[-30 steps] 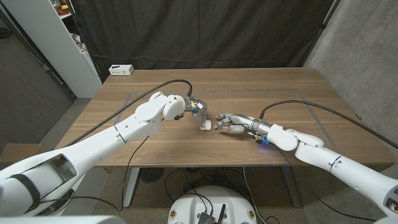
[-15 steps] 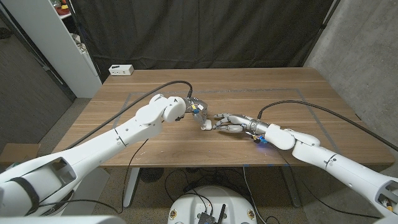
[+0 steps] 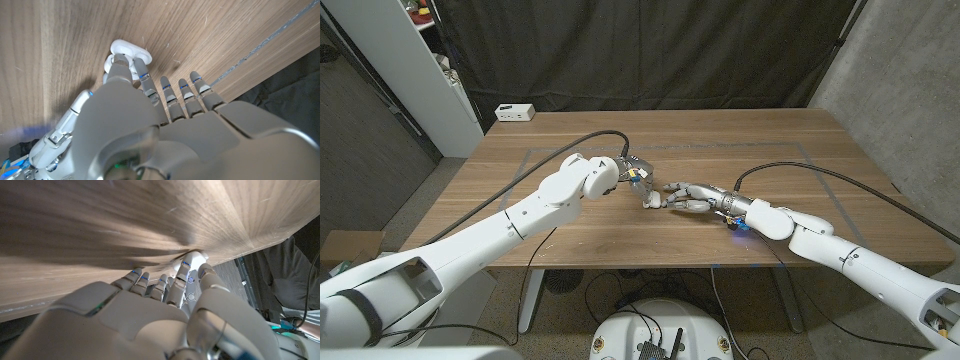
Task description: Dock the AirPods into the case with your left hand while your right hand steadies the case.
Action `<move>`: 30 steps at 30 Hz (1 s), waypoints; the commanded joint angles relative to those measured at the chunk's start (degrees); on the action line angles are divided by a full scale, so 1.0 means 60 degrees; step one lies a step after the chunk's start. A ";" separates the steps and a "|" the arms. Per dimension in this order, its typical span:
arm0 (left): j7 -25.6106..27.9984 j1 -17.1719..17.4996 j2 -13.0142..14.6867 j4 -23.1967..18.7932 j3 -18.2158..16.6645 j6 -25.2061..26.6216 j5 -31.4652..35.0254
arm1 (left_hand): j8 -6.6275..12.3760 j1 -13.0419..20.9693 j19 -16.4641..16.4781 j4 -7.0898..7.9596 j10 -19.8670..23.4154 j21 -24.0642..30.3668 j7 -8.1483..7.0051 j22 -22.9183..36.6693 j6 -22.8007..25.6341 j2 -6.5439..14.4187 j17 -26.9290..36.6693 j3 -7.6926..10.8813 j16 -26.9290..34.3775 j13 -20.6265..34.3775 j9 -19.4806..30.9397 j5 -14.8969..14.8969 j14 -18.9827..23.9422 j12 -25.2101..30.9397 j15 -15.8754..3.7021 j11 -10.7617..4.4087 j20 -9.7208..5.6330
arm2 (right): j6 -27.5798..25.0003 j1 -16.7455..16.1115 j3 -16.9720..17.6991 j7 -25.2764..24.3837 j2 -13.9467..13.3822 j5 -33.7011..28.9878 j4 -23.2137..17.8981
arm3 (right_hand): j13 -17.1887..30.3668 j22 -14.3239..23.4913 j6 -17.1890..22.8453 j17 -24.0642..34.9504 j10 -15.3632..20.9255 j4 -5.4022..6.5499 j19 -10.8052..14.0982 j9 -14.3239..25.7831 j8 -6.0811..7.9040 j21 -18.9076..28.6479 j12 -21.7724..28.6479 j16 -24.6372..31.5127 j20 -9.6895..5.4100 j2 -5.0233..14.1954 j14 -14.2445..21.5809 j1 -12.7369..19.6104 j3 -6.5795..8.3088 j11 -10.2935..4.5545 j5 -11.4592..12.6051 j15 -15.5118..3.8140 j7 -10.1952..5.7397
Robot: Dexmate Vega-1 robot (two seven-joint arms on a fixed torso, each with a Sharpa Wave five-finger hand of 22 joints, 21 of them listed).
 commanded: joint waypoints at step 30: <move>0.0489 0.0282 -0.0295 0.0065 0.0043 0.0464 -0.0220 | -0.0173 -0.0179 0.0074 0.0008 0.0051 0.0049 0.0005 0.0019 -0.0177 0.0000 0.0034 -0.0088 0.0039 0.0097 -0.0071 0.0069 0.0074 0.0016 -0.0993 -0.0025 0.0007 | 0.0119 -0.0153 0.0095 0.0157 -0.0034 0.0592 0.0200 | -0.0019 0.0030 0.0213 -0.0016 0.0189 -0.0029 0.0230 0.0024 0.0066 0.0071 0.0128 0.0086 -0.0374 0.0058 0.0170 0.0151 0.0109 0.0046 0.0011 -0.1607 0.0002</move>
